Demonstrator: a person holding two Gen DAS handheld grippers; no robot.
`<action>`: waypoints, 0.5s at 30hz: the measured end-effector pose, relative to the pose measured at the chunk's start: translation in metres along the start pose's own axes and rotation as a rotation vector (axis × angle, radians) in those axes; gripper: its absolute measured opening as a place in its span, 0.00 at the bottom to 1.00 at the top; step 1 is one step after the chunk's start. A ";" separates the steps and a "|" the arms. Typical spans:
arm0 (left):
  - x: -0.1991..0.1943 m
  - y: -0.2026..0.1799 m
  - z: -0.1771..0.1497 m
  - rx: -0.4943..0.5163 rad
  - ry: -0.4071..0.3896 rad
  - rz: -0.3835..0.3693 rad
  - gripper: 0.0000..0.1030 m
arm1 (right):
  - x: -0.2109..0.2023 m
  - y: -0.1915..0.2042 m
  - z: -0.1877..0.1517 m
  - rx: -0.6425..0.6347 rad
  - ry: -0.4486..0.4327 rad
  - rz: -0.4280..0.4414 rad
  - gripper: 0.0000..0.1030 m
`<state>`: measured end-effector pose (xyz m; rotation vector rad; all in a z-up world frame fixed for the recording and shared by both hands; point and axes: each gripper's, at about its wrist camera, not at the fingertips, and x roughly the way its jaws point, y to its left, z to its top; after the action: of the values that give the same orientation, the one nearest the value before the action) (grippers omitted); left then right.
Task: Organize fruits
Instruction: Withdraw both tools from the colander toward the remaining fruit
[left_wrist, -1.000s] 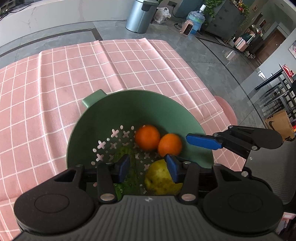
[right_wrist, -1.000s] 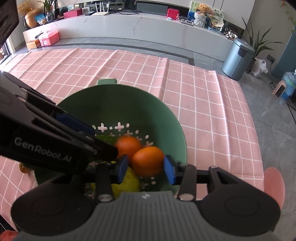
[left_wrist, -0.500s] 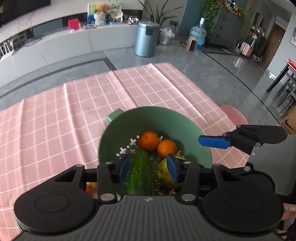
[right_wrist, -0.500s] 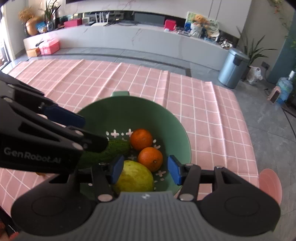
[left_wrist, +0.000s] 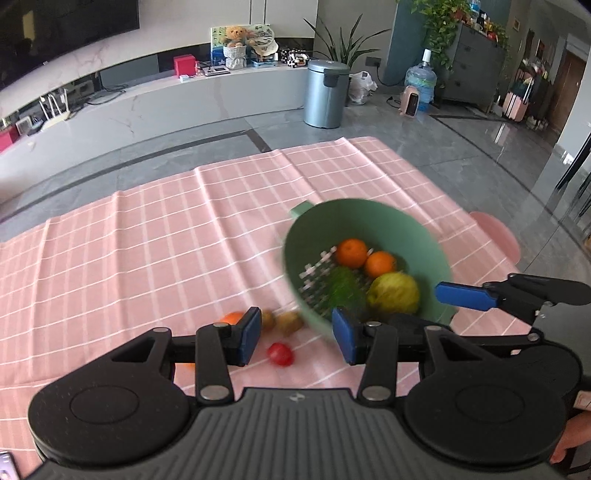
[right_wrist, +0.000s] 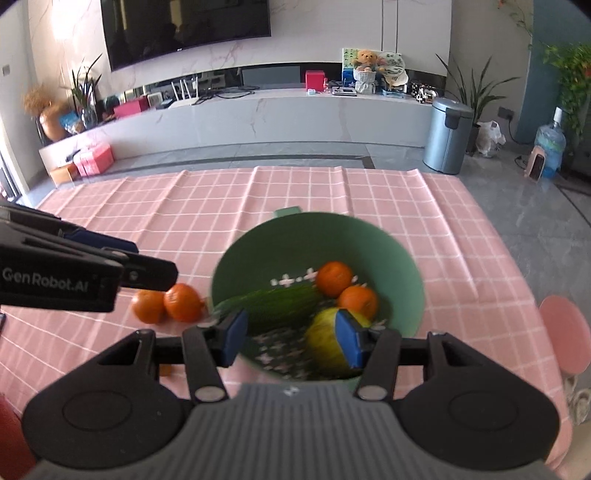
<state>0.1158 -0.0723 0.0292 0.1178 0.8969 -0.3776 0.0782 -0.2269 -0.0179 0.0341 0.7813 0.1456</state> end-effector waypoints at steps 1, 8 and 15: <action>-0.003 0.003 -0.004 0.003 -0.002 0.007 0.51 | -0.001 0.003 -0.004 0.008 -0.004 0.005 0.49; -0.009 0.027 -0.039 -0.031 0.010 0.042 0.51 | -0.002 0.033 -0.032 0.058 0.003 0.042 0.51; -0.003 0.054 -0.065 -0.055 0.039 0.118 0.51 | 0.010 0.064 -0.046 0.049 0.067 0.024 0.51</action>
<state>0.0858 -0.0048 -0.0121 0.1276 0.9337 -0.2412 0.0451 -0.1629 -0.0525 0.0857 0.8519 0.1514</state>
